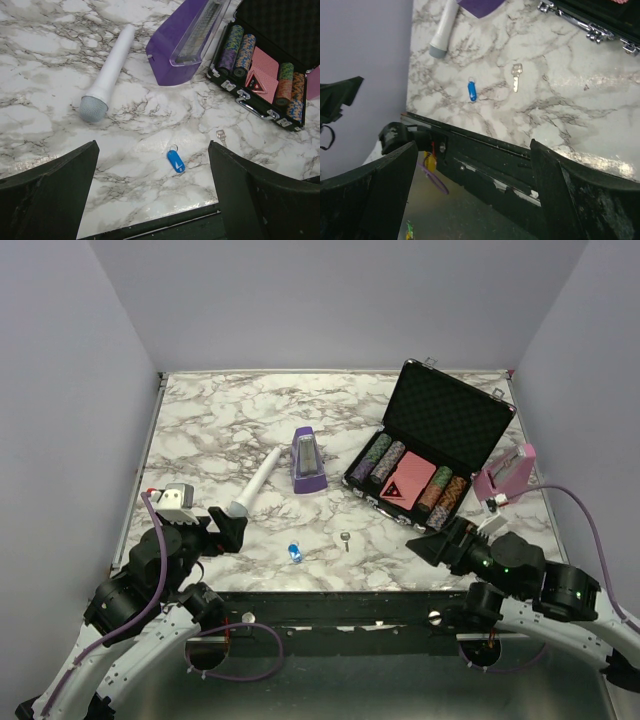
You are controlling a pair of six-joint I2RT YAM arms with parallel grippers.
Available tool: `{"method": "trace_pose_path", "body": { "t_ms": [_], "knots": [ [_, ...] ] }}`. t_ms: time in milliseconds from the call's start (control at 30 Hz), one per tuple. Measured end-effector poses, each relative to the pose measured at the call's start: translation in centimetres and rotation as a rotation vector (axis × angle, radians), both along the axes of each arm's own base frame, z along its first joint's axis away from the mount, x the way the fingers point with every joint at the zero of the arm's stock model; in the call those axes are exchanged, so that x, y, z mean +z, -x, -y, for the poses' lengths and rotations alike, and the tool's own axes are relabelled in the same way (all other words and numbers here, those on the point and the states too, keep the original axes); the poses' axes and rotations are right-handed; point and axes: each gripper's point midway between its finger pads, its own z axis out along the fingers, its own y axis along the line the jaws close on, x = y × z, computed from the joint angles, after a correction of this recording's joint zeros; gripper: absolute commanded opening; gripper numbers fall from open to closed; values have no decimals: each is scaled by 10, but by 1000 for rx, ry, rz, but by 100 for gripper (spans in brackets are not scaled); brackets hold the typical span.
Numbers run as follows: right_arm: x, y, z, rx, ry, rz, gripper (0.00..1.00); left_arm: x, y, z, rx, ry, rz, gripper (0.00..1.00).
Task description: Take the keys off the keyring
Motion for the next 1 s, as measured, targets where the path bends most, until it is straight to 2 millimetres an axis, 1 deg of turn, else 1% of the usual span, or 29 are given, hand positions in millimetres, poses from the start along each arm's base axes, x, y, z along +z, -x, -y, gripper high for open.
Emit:
{"method": "trace_pose_path", "body": {
  "t_ms": [133, 300, 600, 1000],
  "knots": [
    [-17, 2, -9, 28, 83, -57, 100, 0, 0, 0, 0, 0, 0, 99],
    [-27, 7, -19, 81, 130, -94, 100, 0, 0, 0, 0, 0, 0, 99],
    [-29, 12, -29, 131, 114, -100, 100, 0, 0, 0, 0, 0, 0, 99],
    [-31, 12, -30, 138, 120, -107, 100, 0, 0, 0, 0, 0, 0, 99]
  ]
}}
